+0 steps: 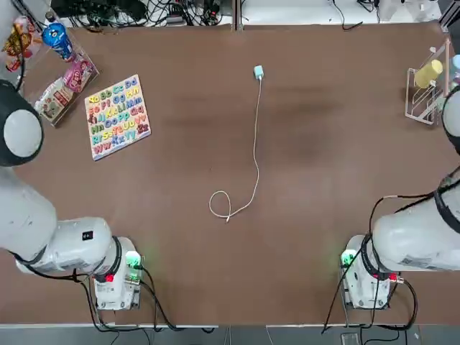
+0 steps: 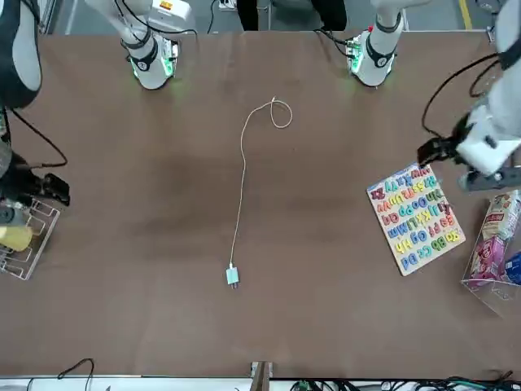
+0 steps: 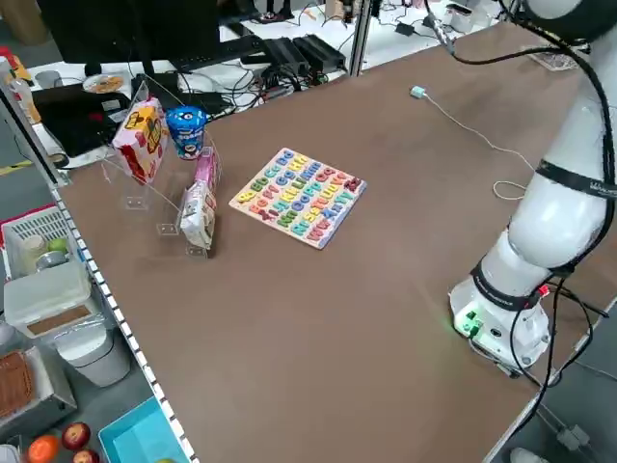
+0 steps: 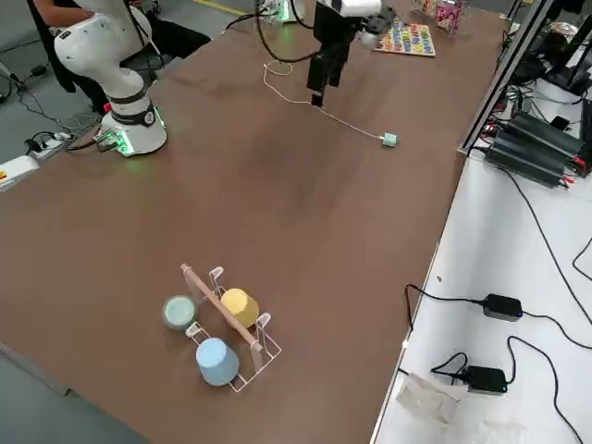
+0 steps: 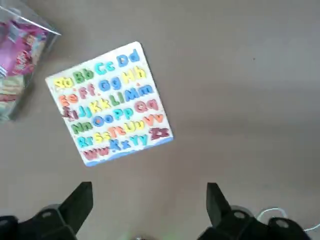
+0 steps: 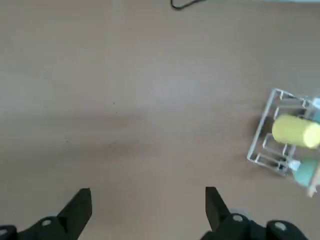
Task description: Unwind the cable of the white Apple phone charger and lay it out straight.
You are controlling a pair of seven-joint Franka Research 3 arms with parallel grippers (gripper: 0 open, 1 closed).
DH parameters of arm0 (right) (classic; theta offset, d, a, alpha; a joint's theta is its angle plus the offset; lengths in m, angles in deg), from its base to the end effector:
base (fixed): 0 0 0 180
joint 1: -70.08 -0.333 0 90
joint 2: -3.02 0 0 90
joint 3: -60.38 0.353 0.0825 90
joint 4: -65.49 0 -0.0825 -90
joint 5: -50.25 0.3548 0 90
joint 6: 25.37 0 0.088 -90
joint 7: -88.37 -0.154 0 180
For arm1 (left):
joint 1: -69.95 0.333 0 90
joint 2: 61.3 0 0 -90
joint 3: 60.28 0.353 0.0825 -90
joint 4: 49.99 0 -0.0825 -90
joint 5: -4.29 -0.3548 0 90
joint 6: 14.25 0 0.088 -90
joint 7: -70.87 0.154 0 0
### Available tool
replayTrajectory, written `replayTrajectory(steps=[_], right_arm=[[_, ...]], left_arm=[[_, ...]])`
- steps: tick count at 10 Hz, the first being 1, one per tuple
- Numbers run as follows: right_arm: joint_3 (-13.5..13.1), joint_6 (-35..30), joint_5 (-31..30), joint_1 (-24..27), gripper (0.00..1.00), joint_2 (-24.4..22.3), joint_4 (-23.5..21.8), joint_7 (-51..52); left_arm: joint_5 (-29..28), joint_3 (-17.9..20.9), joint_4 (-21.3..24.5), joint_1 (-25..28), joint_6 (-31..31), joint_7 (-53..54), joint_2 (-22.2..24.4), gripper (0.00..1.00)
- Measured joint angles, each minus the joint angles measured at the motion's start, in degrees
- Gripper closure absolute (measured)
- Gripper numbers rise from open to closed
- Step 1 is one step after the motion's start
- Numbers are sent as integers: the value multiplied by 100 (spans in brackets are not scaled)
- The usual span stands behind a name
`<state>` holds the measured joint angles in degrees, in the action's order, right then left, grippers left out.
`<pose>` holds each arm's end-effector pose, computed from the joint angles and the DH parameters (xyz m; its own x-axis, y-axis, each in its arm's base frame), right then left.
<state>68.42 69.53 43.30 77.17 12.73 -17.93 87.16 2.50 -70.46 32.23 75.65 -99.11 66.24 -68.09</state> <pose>0.5923 -0.0149 0.5804 0.9994 0.0031 0.0342 -0.0002 -0.9953 0.0967 0.5523 -0.0319 0.6034 0.9976 0.0053 -0.0695 0.0042 -0.9999 -0.0160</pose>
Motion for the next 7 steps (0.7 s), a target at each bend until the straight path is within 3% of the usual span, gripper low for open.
replayTrajectory(steps=[2,5,7], right_arm=[[-5,-125,2,-28,0,-387,-226,-64],[-8,-123,9,-100,0,-526,-240,-78],[-9,-81,125,-130,0,-526,-253,-84]], left_arm=[[44,493,309,-49,-210,688,358,0],[-20,543,527,-387,-842,914,463,0],[-47,552,553,-611,-917,914,463,0]])
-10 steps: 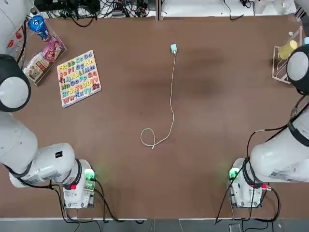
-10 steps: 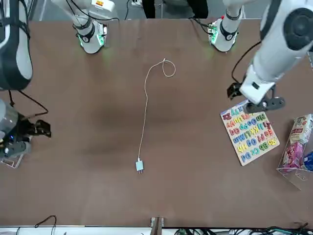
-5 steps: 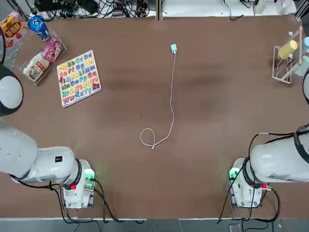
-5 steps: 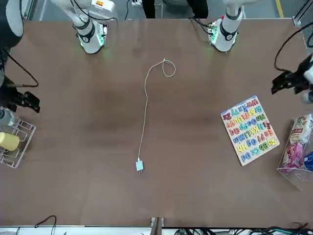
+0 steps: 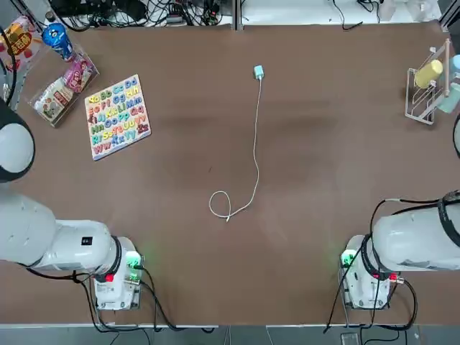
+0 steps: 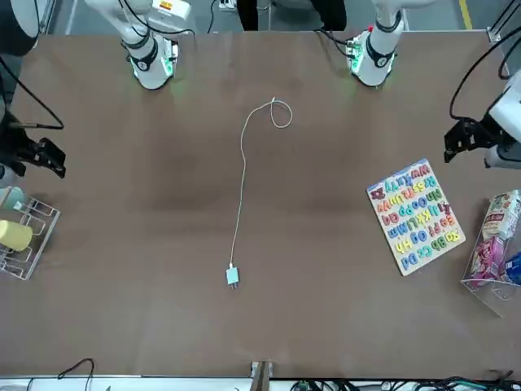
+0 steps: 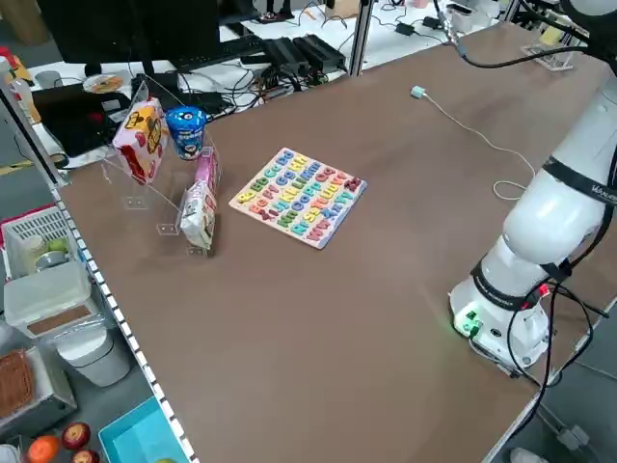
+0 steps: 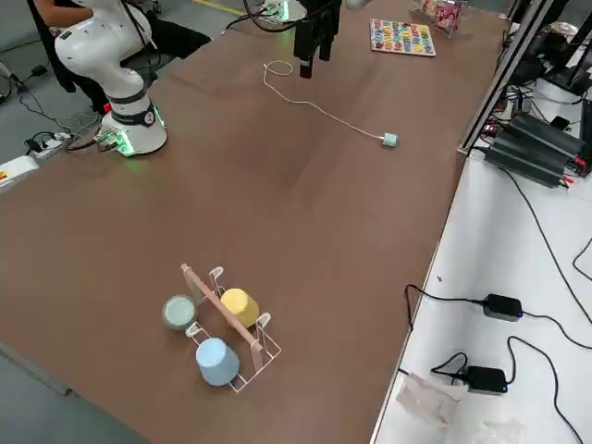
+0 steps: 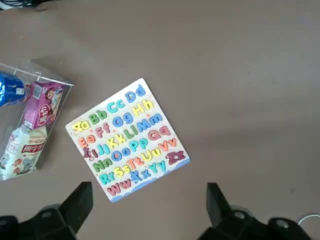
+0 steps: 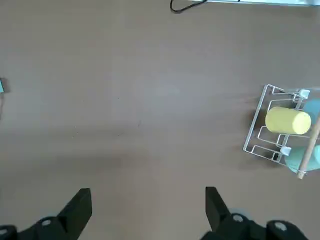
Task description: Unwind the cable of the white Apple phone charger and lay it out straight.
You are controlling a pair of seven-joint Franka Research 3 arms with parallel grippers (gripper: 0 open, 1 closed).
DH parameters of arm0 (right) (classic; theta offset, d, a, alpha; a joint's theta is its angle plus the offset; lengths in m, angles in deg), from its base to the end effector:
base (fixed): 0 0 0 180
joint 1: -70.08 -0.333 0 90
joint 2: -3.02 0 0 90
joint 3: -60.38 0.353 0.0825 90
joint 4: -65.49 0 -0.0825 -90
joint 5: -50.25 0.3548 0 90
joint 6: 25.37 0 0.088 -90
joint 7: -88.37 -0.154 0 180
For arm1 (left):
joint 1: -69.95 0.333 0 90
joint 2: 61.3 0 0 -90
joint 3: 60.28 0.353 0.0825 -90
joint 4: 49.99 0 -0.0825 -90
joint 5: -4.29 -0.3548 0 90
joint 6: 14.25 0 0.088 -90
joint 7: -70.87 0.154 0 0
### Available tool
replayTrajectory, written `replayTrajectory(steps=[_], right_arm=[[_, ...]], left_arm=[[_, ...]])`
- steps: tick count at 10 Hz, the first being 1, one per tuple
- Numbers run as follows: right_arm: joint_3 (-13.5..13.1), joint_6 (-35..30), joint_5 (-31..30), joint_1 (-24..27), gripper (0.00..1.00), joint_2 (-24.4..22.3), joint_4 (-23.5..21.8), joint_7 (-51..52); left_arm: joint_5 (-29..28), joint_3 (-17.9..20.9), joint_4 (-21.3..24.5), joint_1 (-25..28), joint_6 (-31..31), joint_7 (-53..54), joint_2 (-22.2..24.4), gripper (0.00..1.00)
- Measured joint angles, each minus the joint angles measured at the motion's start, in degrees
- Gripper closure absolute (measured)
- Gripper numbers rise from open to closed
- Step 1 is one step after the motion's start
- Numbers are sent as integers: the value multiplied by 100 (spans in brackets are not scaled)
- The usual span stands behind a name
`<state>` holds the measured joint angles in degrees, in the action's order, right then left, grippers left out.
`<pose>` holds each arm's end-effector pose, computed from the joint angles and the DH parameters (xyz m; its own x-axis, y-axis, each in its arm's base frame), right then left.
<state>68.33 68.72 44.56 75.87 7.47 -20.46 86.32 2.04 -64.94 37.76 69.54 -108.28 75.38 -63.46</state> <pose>0.5628 0.0034 0.6115 0.9977 0.0079 0.0679 0.0021 -0.9963 0.0861 0.5477 -0.0419 0.6186 0.9833 -0.1686 0.0689 -0.1660 -0.9852 -0.0417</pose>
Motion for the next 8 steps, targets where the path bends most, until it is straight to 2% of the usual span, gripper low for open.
replayTrajectory(steps=[3,8], right_arm=[[0,61,274,-15,0,0,-11,-20],[-5,87,344,-56,0,-5,0,-77]], left_arm=[[58,153,1,9,-19,108,0,0],[65,157,38,67,-19,109,-3,0]])
